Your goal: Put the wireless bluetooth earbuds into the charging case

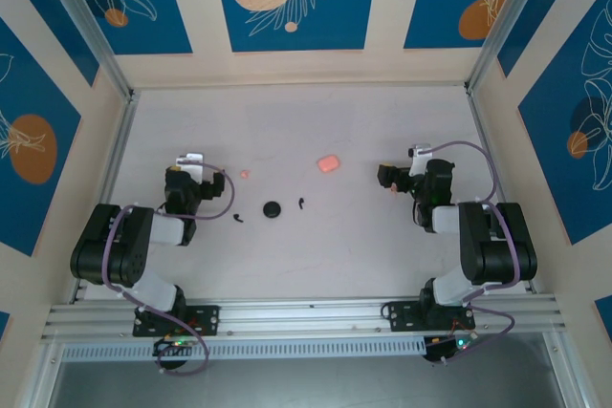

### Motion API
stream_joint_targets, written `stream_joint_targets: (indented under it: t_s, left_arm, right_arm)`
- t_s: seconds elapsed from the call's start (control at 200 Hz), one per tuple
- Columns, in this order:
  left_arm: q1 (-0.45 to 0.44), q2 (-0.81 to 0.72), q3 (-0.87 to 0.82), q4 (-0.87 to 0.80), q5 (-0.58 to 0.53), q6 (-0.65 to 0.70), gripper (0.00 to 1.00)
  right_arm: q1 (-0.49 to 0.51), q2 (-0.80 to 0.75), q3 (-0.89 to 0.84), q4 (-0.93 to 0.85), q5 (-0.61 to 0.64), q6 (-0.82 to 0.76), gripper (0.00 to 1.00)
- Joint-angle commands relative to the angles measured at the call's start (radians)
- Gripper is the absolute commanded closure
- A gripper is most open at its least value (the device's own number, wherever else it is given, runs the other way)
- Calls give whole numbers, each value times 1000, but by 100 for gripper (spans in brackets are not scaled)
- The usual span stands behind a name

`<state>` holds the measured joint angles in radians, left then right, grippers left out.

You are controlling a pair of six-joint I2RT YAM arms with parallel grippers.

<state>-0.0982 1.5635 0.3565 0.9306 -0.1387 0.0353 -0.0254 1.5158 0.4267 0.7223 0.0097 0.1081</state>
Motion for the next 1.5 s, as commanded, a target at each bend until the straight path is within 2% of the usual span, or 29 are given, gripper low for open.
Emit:
stream_joint_targets:
  t_s: [0.0,0.13,0.305,0.505,0.66,0.81,1.0,1.155,1.35,1.495]
  left_arm:
    - [14,-40,32,-51,-12,-3,2]
    - [8,-132,111,-272,-18,8,6]
    - [-12,-268,303,-686,-15,-36,12]
    - [-67,-340,539,-1173,78,-151,23]
    - [-117,-368,590,-1382,153,-255,26]
    - [-149,-383,585,-1493,196,-312,27]
    - [-187,-348,572,-1559,215,-325,27]
    - [-191,-315,553,-1560,242,-335,27]
    - [-191,-276,549,-1538,274,-352,27]
    - [-191,-260,555,-1533,268,-354,27]
  right_arm:
    - [2,-78,89,-155,37,8,1]
    - [2,-186,193,-409,33,36,1]
    - [18,-296,450,-926,14,50,1]
    - [93,-292,721,-1409,67,71,1]
    - [181,-249,834,-1606,72,83,1]
    - [280,-163,904,-1690,48,83,1]
    - [378,3,991,-1708,13,70,0]
    - [410,173,1100,-1742,-60,5,11]
    - [436,391,1267,-1811,10,-48,17]
    - [462,543,1390,-1861,62,-91,18]
